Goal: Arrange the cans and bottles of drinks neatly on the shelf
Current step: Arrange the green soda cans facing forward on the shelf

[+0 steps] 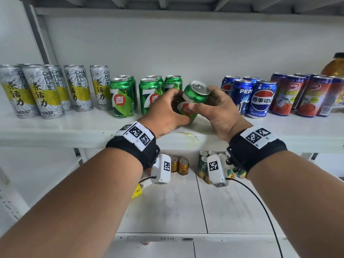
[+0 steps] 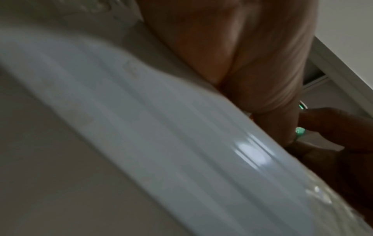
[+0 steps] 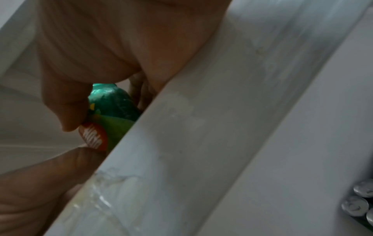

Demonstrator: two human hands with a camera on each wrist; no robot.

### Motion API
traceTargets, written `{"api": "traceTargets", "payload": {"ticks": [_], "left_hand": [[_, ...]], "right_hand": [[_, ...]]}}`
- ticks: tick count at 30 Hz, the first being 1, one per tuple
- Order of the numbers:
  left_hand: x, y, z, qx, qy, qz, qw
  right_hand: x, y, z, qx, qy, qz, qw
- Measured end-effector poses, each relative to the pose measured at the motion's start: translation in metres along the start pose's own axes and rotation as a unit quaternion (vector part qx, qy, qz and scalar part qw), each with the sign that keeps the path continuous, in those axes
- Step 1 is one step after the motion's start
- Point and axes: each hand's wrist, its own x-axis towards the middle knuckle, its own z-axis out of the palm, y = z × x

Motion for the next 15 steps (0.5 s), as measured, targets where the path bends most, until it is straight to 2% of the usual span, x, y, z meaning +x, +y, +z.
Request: {"api": "traceTargets", "payload": {"ticks": [5, 15], "left_hand": [[0.0000, 0.0014, 0.0007, 0.063, 0.000, 0.024, 0.998], [0.0014, 0.0007, 0.0003, 0.084, 0.007, 0.028, 0.996]], "right_hand": [[-0.0027, 0.0001, -0.0003, -0.019, -0.030, -0.024, 0.999], [-0.0020, 0.0046, -0.0031, -0.059, -0.048, -0.048, 0.996]]}}
